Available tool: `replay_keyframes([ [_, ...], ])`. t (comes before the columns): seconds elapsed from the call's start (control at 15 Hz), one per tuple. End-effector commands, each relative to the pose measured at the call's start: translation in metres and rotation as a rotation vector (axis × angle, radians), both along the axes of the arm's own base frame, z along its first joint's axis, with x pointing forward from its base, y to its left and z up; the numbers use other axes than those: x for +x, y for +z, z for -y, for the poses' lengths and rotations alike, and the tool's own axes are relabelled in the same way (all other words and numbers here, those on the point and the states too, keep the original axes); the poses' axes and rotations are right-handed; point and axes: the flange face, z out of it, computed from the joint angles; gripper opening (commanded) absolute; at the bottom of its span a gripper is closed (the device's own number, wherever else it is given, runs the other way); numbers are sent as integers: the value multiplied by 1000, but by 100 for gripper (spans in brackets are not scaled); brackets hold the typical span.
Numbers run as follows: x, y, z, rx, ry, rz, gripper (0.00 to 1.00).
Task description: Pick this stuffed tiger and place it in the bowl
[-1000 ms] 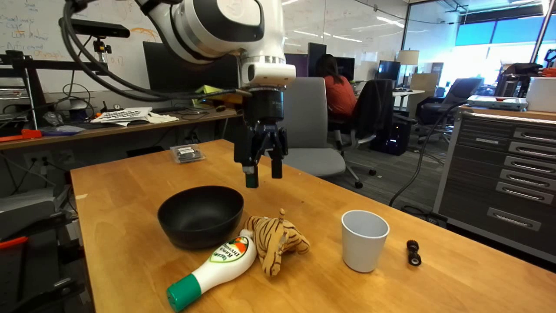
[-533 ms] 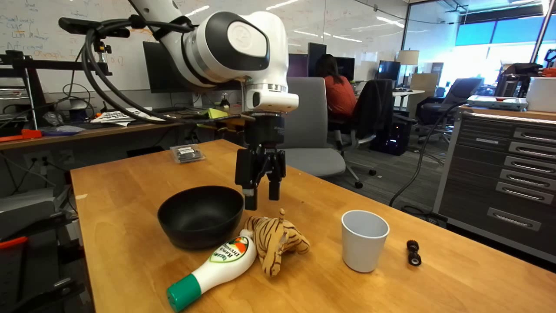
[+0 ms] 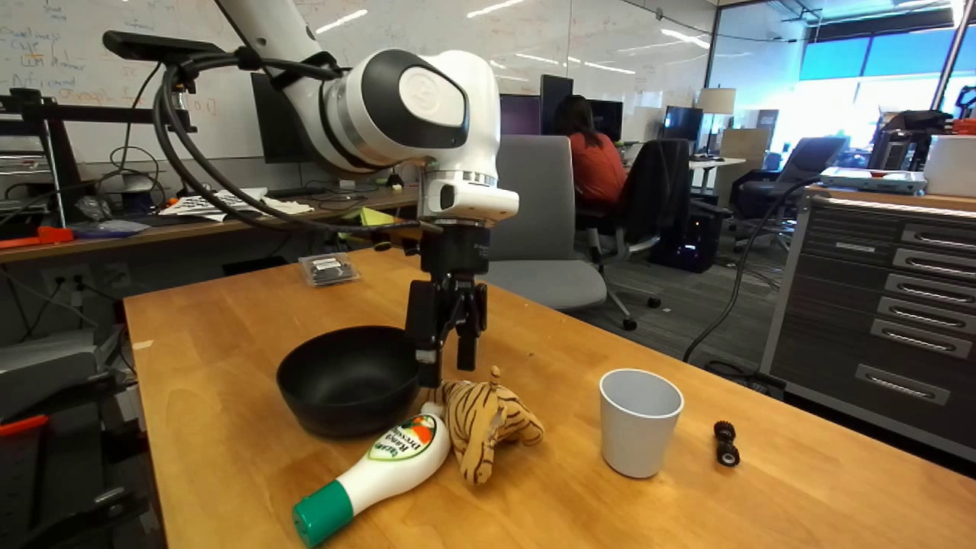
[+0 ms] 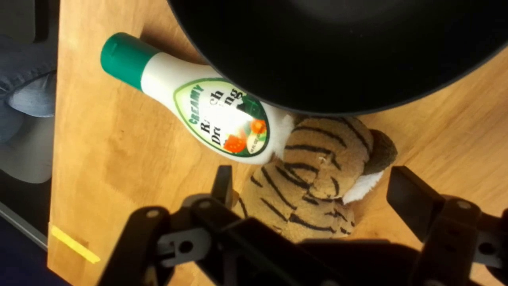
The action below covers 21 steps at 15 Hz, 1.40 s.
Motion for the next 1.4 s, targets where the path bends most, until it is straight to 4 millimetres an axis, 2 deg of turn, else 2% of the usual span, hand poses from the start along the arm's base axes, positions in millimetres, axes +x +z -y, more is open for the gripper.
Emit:
replay_keyframes([
  [0.0,5,-1,0,-25,33,-30,100],
  [0.13,4,-5,-1,-21,47,-50,100],
  [0.2,3,-7,-2,-20,53,-59,93],
  [0.27,3,-8,-3,-20,60,-69,74],
  [0.8,3,-12,-3,-19,79,-103,12],
  [1.0,4,-11,-1,-20,77,-103,7],
  [1.33,7,-8,1,32,68,-107,11],
])
